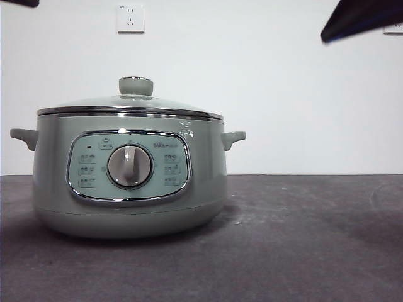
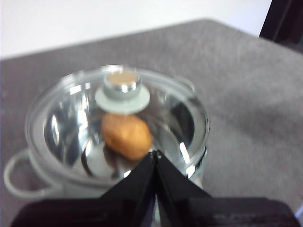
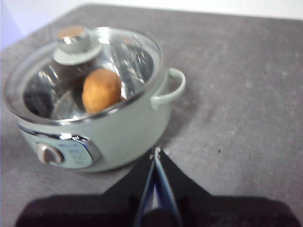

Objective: Pick up the potato,open the lid,put the potato in the pot,close the lid

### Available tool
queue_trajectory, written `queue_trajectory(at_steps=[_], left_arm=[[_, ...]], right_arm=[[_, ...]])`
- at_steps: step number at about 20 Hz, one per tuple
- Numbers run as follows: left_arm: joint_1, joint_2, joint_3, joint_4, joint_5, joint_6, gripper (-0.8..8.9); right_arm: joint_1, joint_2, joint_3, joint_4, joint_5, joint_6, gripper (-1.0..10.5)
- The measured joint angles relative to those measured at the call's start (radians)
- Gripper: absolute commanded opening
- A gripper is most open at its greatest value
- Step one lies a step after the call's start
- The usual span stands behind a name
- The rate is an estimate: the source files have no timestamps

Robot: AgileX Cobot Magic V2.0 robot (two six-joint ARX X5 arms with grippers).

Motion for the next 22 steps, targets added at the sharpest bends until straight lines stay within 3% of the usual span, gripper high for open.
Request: queue_trajectory(at_steps=[11,15,18,22], left_arm=[[0.0,0.023,0.0,-0.077,0.0,-0.008,-0.03],[0.018,-0.014,0.0,-0.068,-0.067,0.112,-0.04],[0.12,-0.08,-0.006,-0.021,-0.07,0.178,-0.04],[0.319,-0.202,-0.117,0.068,-0.006,0.191,-0.04]], right_arm=[[0.0,0.001,-0.001,-0.03,-0.002,0.0,0.0],[0.0,0.001,-0.001,-0.032,-0.002,0.0,0.0],[0.0,0.001,-0.001,-0.032,-0.002,0.0,0.0],[0.0,0.001,-0.001,-0.032,-0.002,0.0,0.0]])
